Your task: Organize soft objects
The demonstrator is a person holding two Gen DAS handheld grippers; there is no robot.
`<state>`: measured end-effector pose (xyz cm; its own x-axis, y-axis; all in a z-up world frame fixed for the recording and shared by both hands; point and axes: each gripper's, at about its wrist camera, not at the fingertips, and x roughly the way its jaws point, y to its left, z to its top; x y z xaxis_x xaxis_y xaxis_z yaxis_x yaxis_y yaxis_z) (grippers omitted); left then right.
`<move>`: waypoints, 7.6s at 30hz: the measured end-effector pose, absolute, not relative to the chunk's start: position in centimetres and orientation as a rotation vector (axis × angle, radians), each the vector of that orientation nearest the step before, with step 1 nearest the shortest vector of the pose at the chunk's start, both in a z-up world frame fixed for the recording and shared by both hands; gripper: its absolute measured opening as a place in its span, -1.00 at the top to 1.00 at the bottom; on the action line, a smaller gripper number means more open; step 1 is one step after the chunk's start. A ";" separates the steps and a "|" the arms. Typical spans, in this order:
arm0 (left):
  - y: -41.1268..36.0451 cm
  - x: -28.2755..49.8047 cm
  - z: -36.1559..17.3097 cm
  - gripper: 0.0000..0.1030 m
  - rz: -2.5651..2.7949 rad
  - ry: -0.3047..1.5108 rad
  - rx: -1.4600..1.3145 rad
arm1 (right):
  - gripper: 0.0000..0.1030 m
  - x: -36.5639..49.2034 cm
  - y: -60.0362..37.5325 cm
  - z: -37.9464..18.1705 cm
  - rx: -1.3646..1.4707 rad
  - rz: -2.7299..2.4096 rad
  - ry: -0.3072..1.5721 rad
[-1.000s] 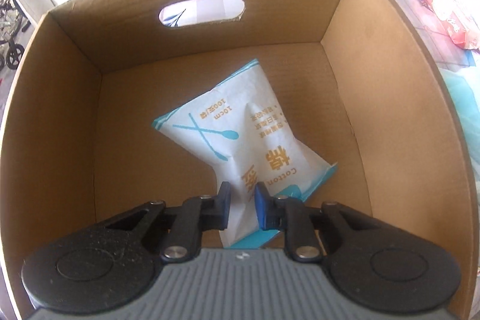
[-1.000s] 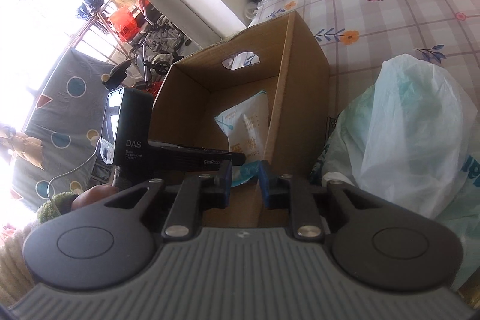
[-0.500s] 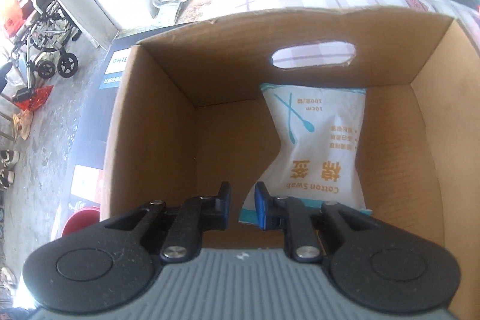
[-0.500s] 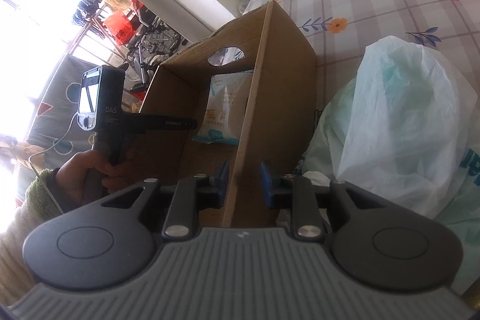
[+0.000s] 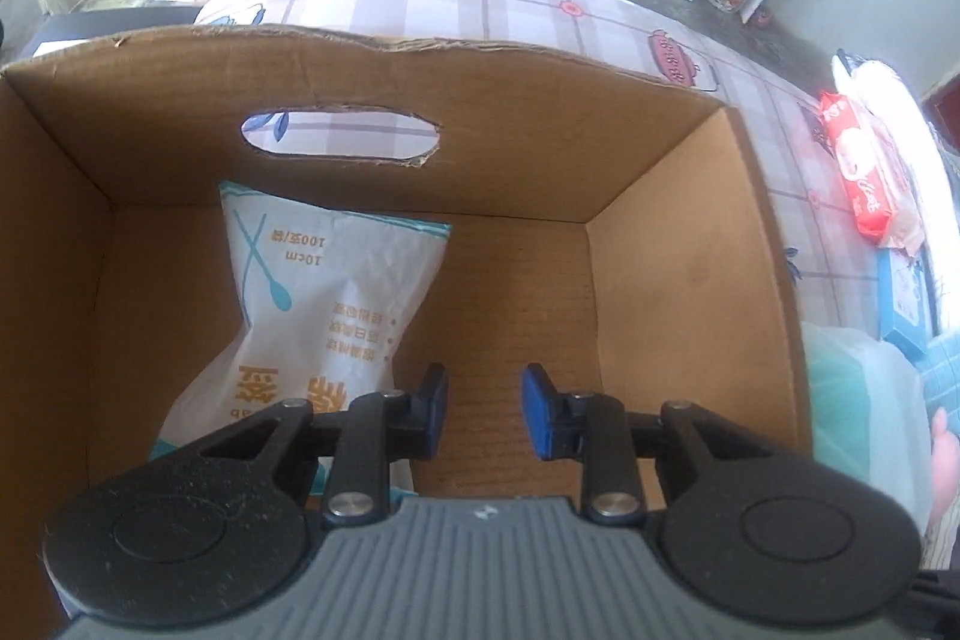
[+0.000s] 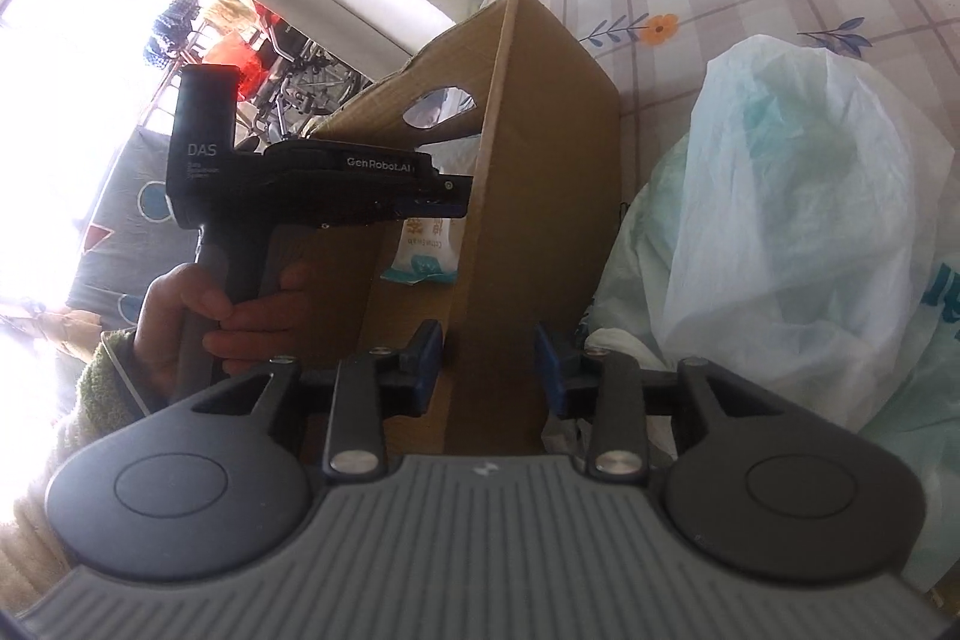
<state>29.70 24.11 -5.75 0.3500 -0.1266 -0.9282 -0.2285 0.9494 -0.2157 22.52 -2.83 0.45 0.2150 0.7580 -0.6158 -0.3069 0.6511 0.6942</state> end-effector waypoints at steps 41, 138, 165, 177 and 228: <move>21.9 23.3 3.1 -0.02 0.128 1.099 -0.132 | 0.18 19.2 -7.5 3.0 0.580 0.861 1.021; 16.5 24.8 5.8 -0.41 0.009 1.017 -0.214 | -0.01 29.8 -0.1 10.7 0.506 0.717 1.142; 28.8 26.2 -4.6 -0.37 0.157 1.175 -0.400 | -0.03 34.2 15.5 1.9 0.184 0.689 1.258; 27.3 25.1 -7.1 -0.19 0.122 1.372 -0.445 | -0.04 29.3 5.9 6.6 0.384 0.794 1.139; -1.9 24.2 5.2 -0.65 -0.217 1.001 -0.101 | -0.28 13.0 -33.9 3.8 0.635 0.401 0.784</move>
<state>24.22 -1.87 5.24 0.5200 -0.2274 -0.8233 0.1346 0.9737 -0.1839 13.04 -33.90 3.78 0.6487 0.5523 -0.5235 -0.1013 0.7445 0.6599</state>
